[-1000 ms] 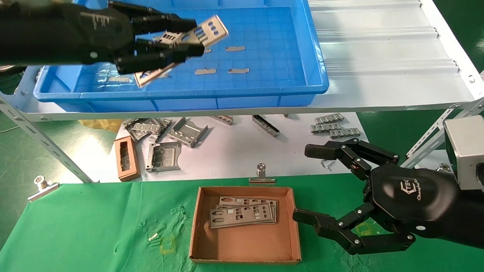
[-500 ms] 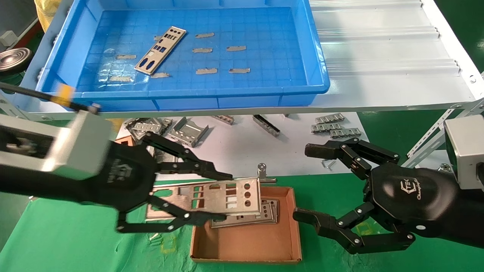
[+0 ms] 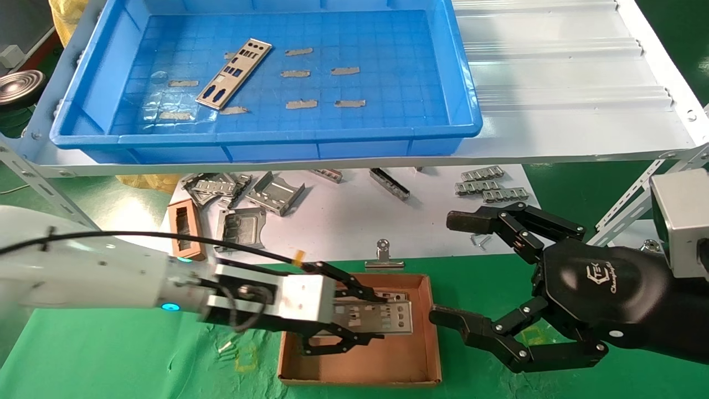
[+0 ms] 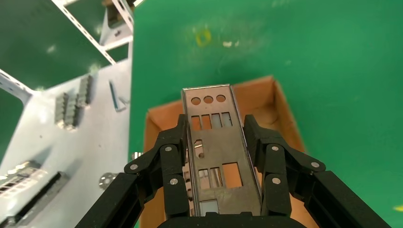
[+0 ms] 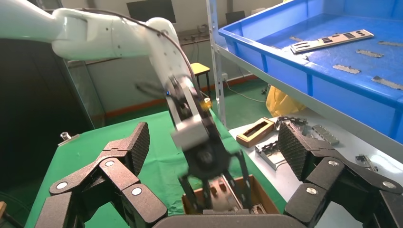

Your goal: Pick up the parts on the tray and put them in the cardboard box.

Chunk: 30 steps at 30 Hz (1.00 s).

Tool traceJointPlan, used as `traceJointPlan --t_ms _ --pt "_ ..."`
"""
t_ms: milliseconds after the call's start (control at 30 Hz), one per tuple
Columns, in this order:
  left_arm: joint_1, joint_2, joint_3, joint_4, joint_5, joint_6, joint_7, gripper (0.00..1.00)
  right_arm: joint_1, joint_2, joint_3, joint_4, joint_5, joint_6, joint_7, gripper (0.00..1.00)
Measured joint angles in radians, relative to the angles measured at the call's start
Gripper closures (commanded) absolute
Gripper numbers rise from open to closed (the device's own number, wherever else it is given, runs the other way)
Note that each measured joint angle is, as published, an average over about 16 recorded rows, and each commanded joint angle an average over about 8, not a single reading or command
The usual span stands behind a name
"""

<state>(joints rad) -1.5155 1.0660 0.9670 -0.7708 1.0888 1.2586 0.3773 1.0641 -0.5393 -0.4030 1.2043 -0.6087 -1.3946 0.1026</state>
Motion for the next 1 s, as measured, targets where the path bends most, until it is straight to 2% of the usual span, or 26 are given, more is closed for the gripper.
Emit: traceJointPlan --t_ms 67,100,333,367,733,1000 --pt "0.007 0.027 0.011 0.023 0.021 -0.024 0.014 1.0 0.0 0.0 0.0 0.0 0.0 0.0 0.0 0.0" --pt "0.009 0.039 0.016 0.035 0.032 -0.035 0.02 0.94 0.0 0.0 0.0 0.0 0.0 0.0 0.0 0.0" --pt "0.015 0.096 0.039 0.119 0.079 -0.085 0.059 0.07 0.0 0.0 0.0 0.0 0.0 0.0 0.0 0.0" --pt "0.015 0.101 0.04 0.129 0.083 -0.088 0.064 0.0 0.0 0.0 0.0 0.0 0.0 0.0 0.0 0.0" --pt "0.017 0.128 0.036 0.193 0.085 -0.113 0.099 0.0 0.0 0.0 0.0 0.0 0.0 0.0 0.0 0.0" --pt "0.017 0.11 0.009 0.21 0.03 -0.064 0.084 0.0 0.0 0.0 0.0 0.0 0.0 0.0 0.0 0.0"
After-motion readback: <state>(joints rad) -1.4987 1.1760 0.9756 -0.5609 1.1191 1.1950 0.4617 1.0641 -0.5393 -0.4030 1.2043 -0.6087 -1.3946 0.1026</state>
